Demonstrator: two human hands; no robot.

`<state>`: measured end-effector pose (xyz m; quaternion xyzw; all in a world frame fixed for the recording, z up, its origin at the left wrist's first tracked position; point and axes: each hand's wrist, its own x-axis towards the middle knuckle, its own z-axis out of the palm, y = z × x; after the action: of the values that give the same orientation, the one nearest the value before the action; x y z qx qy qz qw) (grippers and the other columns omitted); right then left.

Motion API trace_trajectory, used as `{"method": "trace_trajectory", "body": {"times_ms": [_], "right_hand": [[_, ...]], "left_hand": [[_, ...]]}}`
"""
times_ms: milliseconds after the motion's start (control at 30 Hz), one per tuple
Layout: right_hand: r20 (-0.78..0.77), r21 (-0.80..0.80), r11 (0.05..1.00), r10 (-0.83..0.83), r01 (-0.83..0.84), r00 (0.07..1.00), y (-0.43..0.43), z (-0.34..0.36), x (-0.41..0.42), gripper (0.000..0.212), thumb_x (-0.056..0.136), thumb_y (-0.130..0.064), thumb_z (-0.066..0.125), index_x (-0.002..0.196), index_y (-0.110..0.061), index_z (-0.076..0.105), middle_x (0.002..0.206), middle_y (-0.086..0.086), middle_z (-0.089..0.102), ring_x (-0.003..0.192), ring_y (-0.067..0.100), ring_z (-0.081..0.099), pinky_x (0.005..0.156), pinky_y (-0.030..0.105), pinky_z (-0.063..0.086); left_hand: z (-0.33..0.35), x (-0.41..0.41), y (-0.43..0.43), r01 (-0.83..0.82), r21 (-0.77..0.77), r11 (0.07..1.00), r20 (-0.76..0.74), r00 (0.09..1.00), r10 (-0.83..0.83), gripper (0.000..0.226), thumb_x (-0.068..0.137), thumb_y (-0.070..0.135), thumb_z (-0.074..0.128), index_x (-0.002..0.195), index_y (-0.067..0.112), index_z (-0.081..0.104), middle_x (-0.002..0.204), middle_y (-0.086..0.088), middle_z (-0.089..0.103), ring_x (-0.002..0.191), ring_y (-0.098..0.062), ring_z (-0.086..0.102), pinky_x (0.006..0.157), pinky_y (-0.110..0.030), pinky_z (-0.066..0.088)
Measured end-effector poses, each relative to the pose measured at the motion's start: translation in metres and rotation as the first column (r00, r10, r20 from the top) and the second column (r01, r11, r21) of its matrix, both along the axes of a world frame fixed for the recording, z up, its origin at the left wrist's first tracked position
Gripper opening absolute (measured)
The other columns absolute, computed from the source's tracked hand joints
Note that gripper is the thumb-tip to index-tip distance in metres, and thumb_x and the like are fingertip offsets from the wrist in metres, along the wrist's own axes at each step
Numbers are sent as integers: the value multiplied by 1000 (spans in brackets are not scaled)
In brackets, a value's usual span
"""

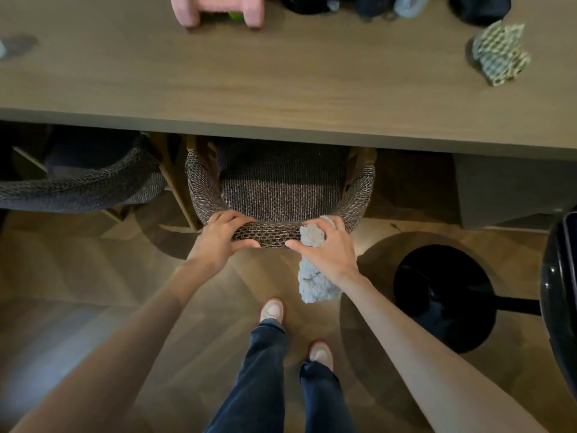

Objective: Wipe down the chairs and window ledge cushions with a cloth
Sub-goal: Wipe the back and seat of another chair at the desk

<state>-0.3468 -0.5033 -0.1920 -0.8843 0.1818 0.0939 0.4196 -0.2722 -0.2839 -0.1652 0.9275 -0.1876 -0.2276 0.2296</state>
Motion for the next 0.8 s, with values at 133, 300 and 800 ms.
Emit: {"method": "trace_trajectory", "body": {"times_ms": [133,300,800], "right_hand": [[6,1,1000,15,-15,1000,16,3,35,48,67,-63,73,105,-36,61,112,-14,36,121,11,41,106,44,34],[4,6,1000,-4,4,1000,33,5,75,46,67,-62,74,102,-37,59,111,-14,38,108,5,40,106,40,33],[-99,28,999,38,-35,994,50,37,90,54,70,-60,72,117,-37,55,113,-12,40,102,10,52,81,28,40]], "left_hand": [[-2,33,14,-12,12,1000,16,1000,12,53,81,37,68,128,16,59,129,-9,53,126,-27,39,108,-37,26],[-2,70,30,-37,6,999,25,999,37,53,82,39,65,129,15,58,130,-8,52,125,-26,39,107,-40,29],[19,76,43,-117,-48,992,68,990,120,41,94,30,57,133,18,54,135,-6,53,127,-22,45,106,-36,38]]}}
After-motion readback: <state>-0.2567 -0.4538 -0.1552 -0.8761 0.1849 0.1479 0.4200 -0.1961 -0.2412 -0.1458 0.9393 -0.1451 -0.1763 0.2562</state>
